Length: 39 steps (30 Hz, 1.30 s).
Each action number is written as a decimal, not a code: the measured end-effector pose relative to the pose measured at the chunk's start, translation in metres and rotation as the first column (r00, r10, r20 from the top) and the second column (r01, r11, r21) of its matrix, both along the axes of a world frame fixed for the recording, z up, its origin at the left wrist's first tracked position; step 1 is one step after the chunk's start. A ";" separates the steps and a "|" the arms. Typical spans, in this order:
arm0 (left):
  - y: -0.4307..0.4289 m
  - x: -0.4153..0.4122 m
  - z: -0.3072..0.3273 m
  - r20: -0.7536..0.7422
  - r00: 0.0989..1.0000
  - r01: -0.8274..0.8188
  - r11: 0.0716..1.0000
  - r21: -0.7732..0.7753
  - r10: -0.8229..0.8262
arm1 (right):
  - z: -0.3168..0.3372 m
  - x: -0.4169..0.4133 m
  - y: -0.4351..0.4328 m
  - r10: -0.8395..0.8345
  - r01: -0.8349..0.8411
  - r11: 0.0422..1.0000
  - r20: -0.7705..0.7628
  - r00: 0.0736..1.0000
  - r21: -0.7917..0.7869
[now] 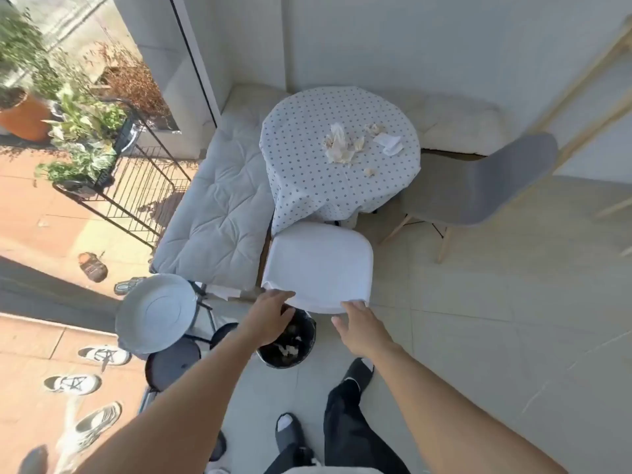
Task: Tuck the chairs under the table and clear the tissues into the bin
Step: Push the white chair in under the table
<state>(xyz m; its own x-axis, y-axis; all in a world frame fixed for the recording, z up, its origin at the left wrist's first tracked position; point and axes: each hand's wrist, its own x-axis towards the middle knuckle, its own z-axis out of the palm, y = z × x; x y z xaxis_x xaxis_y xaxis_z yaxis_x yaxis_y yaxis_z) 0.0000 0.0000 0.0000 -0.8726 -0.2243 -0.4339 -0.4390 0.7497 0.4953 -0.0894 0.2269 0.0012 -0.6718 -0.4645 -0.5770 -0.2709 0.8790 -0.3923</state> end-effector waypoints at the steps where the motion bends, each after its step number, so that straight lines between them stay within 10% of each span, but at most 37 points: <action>1: 0.002 -0.008 -0.009 0.020 1.000 0.014 1.000 -0.012 -0.014 | -0.008 -0.006 -0.002 0.024 -0.024 1.000 -0.002 1.000 0.012; 19: 0.026 -0.091 -0.050 0.110 0.991 -0.035 0.938 -0.344 0.077 | -0.066 -0.126 -0.003 0.508 -0.493 0.860 -0.136 0.850 0.133; 39: 0.020 -0.208 -0.050 0.102 0.974 -0.154 0.926 -0.345 0.200 | -0.057 -0.221 -0.023 0.454 -0.409 0.879 -0.170 0.875 0.243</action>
